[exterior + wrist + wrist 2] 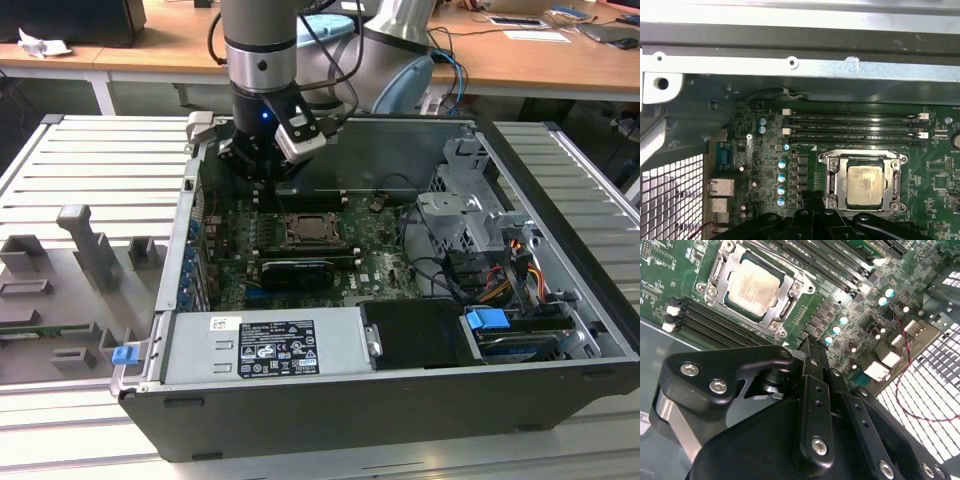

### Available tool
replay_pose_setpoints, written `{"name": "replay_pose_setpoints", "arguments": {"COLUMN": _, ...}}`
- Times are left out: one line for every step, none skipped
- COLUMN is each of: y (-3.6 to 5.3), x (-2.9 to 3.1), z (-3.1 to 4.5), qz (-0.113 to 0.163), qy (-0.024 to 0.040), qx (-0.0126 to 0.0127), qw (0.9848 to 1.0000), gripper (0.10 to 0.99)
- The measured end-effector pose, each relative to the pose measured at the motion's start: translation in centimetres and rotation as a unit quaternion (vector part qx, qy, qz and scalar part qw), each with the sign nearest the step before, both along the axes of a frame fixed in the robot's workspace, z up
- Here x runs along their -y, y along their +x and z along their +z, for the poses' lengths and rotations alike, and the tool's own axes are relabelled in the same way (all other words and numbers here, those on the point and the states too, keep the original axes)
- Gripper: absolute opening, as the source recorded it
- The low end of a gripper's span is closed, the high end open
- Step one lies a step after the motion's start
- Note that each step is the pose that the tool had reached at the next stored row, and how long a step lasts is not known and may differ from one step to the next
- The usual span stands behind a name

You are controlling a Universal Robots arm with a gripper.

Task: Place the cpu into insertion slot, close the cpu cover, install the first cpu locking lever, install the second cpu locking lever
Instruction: 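Install the first cpu locking lever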

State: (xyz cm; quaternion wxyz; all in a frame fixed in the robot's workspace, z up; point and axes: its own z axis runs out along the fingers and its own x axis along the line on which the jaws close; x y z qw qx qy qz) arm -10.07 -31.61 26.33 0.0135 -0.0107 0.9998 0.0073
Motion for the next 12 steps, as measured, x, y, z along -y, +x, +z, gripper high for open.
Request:
{"name": "replay_pose_setpoints", "arguments": {"y": -0.09, "x": 0.00, "z": 0.13, "qz": 0.000, "qy": 0.0000, "qx": 0.0000, "qw": 1.0000, "gripper": 0.106}}
{"name": "replay_pose_setpoints", "arguments": {"y": -0.17, "x": 0.00, "z": 0.17, "qz": 0.000, "qy": 0.0001, "qx": 0.0001, "qw": 1.0000, "gripper": 0.106}}
{"name": "replay_pose_setpoints", "arguments": {"y": -0.32, "x": 0.00, "z": 0.18, "qz": 0.001, "qy": 0.0002, "qx": 0.0001, "qw": 1.0000, "gripper": 0.106}}
{"name": "replay_pose_setpoints", "arguments": {"y": -0.55, "x": -0.01, "z": 0.18, "qz": 0.001, "qy": 0.0001, "qx": 0.0000, "qw": 1.0000, "gripper": 0.106}}
{"name": "replay_pose_setpoints", "arguments": {"y": -0.72, "x": -0.03, "z": 0.18, "qz": 0.001, "qy": 0.0002, "qx": 0.0001, "qw": 1.0000, "gripper": 0.106}}
{"name": "replay_pose_setpoints", "arguments": {"y": -0.81, "x": -0.04, "z": 0.18, "qz": 0.001, "qy": 0.0002, "qx": 0.0001, "qw": 1.0000, "gripper": 0.106}}
{"name": "replay_pose_setpoints", "arguments": {"y": -0.89, "x": -0.07, "z": 0.18, "qz": 0.002, "qy": 0.0001, "qx": 0.0000, "qw": 1.0000, "gripper": 0.106}}
{"name": "replay_pose_setpoints", "arguments": {"y": -0.97, "x": -0.10, "z": 0.19, "qz": 0.002, "qy": 0.0001, "qx": 0.0000, "qw": 1.0000, "gripper": 0.106}}
{"name": "replay_pose_setpoints", "arguments": {"y": -1.05, "x": -0.12, "z": 0.18, "qz": 0.002, "qy": 0.0001, "qx": 0.0000, "qw": 1.0000, "gripper": 0.106}}
{"name": "replay_pose_setpoints", "arguments": {"y": -1.18, "x": -0.16, "z": 0.18, "qz": 0.002, "qy": 0.0001, "qx": 0.0001, "qw": 1.0000, "gripper": 0.106}}
{"name": "replay_pose_setpoints", "arguments": {"y": -1.23, "x": -0.21, "z": 0.18, "qz": 0.003, "qy": 0.0001, "qx": 0.0000, "qw": 1.0000, "gripper": 0.106}}
{"name": "replay_pose_setpoints", "arguments": {"y": -1.27, "x": -0.28, "z": 0.18, "qz": 0.003, "qy": 0.0001, "qx": 0.0000, "qw": 1.0000, "gripper": 0.106}}
